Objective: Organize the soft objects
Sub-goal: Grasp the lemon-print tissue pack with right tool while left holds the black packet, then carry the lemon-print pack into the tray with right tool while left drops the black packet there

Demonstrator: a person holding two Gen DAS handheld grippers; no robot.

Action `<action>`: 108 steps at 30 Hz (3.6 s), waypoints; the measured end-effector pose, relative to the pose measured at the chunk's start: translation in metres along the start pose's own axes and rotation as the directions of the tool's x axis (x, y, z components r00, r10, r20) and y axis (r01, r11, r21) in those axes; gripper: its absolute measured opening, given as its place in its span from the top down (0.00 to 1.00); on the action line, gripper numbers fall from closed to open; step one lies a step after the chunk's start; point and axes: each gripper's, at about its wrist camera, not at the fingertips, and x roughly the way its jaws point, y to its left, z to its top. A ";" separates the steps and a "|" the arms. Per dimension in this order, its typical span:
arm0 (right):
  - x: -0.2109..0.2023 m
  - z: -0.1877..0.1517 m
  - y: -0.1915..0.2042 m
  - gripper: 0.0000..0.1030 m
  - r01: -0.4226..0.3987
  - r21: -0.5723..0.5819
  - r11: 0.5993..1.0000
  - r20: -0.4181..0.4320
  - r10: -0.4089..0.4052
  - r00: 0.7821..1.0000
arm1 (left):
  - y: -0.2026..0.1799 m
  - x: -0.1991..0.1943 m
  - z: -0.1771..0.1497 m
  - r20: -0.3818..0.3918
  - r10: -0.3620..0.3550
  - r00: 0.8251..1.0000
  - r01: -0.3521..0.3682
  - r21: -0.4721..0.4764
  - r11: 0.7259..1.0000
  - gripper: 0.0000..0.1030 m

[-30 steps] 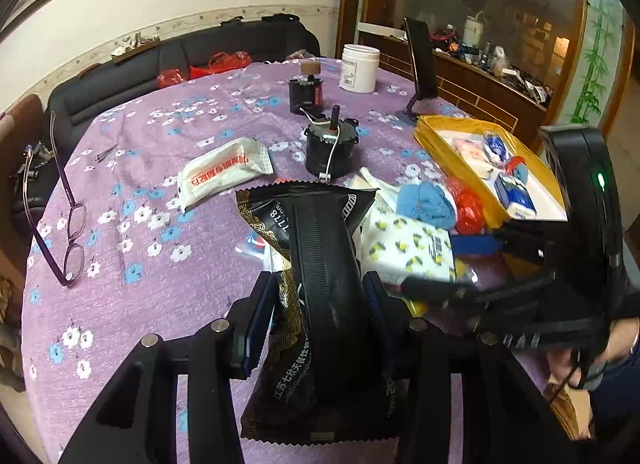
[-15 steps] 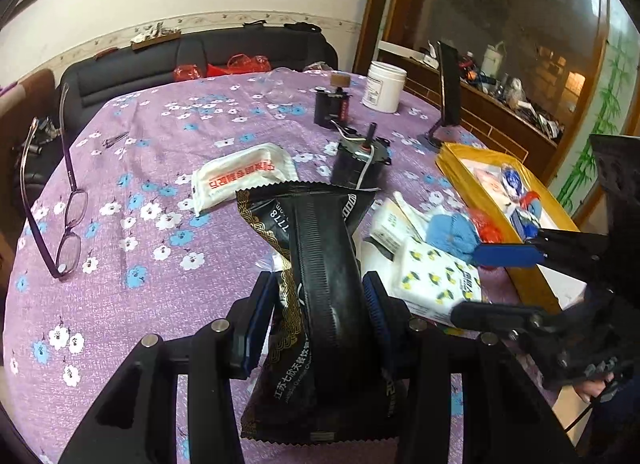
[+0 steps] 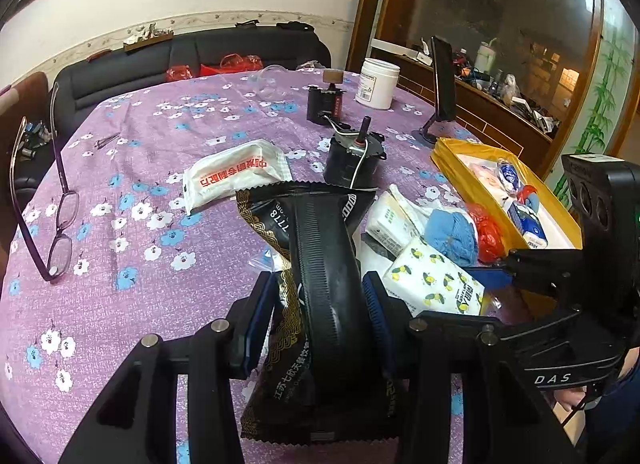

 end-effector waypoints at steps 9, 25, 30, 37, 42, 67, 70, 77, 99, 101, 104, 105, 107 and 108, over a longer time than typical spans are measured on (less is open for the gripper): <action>-0.029 -0.017 0.010 0.44 0.028 0.122 0.992 0.171 -0.049 0.984 | 0.002 0.002 0.000 0.004 -0.008 1.000 0.008 -0.003 1.000 0.57; -0.053 -0.016 -0.006 0.44 -0.027 0.233 0.972 0.234 -0.029 0.972 | -0.007 0.004 -0.001 0.005 -0.011 1.000 0.011 0.042 0.999 0.57; -0.047 -0.013 -0.006 0.44 -0.034 0.225 0.974 0.219 -0.016 0.976 | -0.009 0.004 -0.002 0.010 -0.009 1.000 0.009 0.052 0.999 0.57; -0.047 -0.008 -0.001 0.44 -0.013 0.214 0.977 0.220 -0.036 0.975 | -0.005 0.002 -0.001 0.017 -0.017 1.000 0.016 0.032 0.999 0.57; -0.056 -0.007 -0.003 0.44 0.005 0.220 0.976 0.228 -0.057 0.972 | -0.005 0.000 -0.001 0.015 -0.024 1.000 0.024 0.023 0.999 0.57; -0.149 -0.060 -0.094 0.44 0.041 0.414 0.909 0.345 -0.198 0.917 | -0.114 0.004 0.023 -0.061 -0.168 0.984 0.174 0.106 0.979 0.57; -0.160 -0.070 -0.111 0.44 0.048 0.449 0.892 0.351 -0.225 0.909 | -0.136 0.011 0.026 -0.080 -0.195 0.978 0.204 0.131 0.970 0.57; -0.183 -0.092 -0.147 0.44 0.076 0.530 0.845 0.343 -0.296 0.891 | -0.190 0.033 0.030 -0.137 -0.239 0.961 0.263 0.192 0.946 0.57; -0.170 -0.114 -0.209 0.44 0.305 0.601 0.739 0.096 -0.446 0.890 | -0.277 0.101 0.014 -0.311 -0.272 0.911 0.350 0.229 0.909 0.57; -0.169 -0.114 -0.209 0.44 0.308 0.601 0.738 0.095 -0.449 0.888 | -0.279 0.102 0.013 -0.308 -0.271 0.912 0.348 0.233 0.908 0.57; -0.171 -0.114 -0.210 0.44 0.302 0.607 0.735 0.094 -0.444 0.891 | -0.277 0.102 0.014 -0.310 -0.279 0.909 0.354 0.220 0.909 0.55; -0.171 -0.114 -0.210 0.44 0.298 0.610 0.734 0.095 -0.441 0.893 | -0.277 0.102 0.014 -0.310 -0.282 0.908 0.356 0.217 0.909 0.51; -0.172 -0.114 -0.209 0.44 0.296 0.613 0.733 0.095 -0.440 0.893 | -0.276 0.100 0.015 -0.304 -0.287 0.908 0.358 0.211 0.910 0.45; -0.172 -0.115 -0.209 0.43 0.297 0.613 0.733 0.094 -0.441 0.893 | -0.276 0.099 0.015 -0.301 -0.287 0.909 0.358 0.214 0.909 0.44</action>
